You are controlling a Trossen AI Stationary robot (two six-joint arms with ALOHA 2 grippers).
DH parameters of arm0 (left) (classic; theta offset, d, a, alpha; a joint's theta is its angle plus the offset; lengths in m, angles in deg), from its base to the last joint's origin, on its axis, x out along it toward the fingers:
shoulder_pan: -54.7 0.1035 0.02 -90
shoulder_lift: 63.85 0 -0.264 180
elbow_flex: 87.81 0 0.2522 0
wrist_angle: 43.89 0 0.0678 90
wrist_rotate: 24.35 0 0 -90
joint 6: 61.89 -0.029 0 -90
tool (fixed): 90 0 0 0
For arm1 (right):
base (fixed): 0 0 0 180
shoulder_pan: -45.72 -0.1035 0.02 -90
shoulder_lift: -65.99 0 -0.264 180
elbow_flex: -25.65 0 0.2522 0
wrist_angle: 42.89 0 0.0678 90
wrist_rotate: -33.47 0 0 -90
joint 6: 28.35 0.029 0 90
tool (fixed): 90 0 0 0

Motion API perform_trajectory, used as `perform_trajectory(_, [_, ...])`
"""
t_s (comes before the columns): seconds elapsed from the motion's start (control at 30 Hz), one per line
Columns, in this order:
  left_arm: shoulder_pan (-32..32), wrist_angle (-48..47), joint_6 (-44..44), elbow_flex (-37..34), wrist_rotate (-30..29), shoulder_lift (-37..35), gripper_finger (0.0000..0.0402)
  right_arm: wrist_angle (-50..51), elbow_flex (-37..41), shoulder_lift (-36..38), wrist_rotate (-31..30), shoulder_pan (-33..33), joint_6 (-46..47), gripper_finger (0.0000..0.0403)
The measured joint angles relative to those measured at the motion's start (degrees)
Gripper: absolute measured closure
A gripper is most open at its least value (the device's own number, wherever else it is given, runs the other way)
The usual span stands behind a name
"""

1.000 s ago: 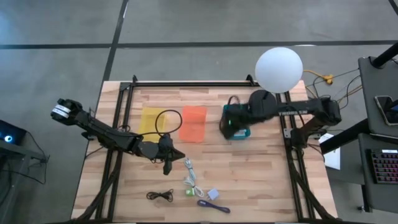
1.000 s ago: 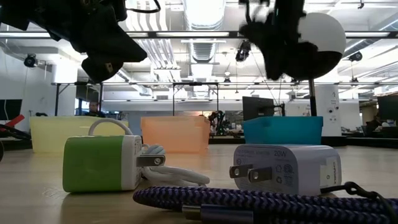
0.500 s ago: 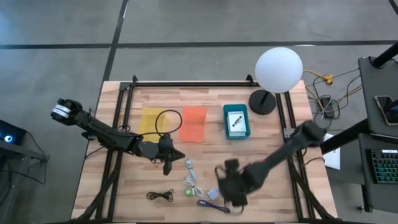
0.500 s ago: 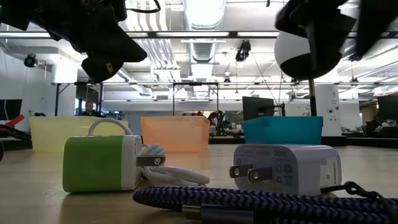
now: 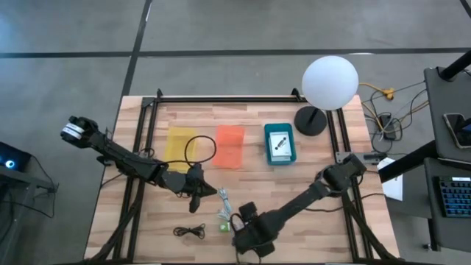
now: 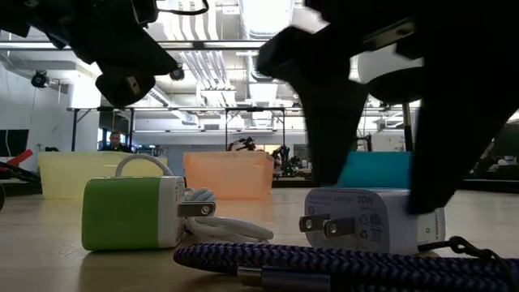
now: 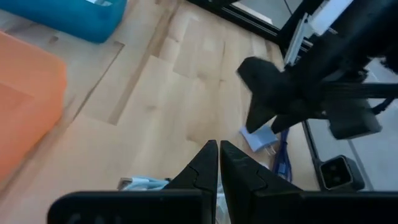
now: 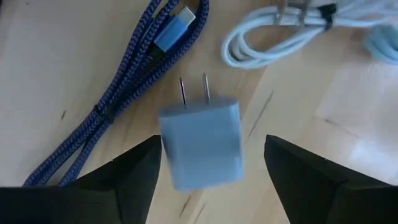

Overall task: Pick and place items into bin
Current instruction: Put the white charger adapter into the orange bin

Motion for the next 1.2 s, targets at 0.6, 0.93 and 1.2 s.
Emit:
perform_trajectory(0.6, [-4.48, -1.31, 1.18, 0.00, -1.44, -0.09, 0.0400, 0.48, 2.01, -0.19, 9.55, 4.53, -0.76, 0.0221])
perform_trajectory(0.93, [-5.23, -30.15, 9.74, 0.31, -19.99, -14.10, 0.0400, 1.43, -0.23, 8.84, -3.30, 13.82, 18.75, 0.0217])
perform_trajectory(1.2, [-5.23, -33.81, 9.77, 0.04, -20.09, -23.88, 0.0400, -3.27, -0.29, 8.43, -0.66, 31.45, 16.85, 0.0207])
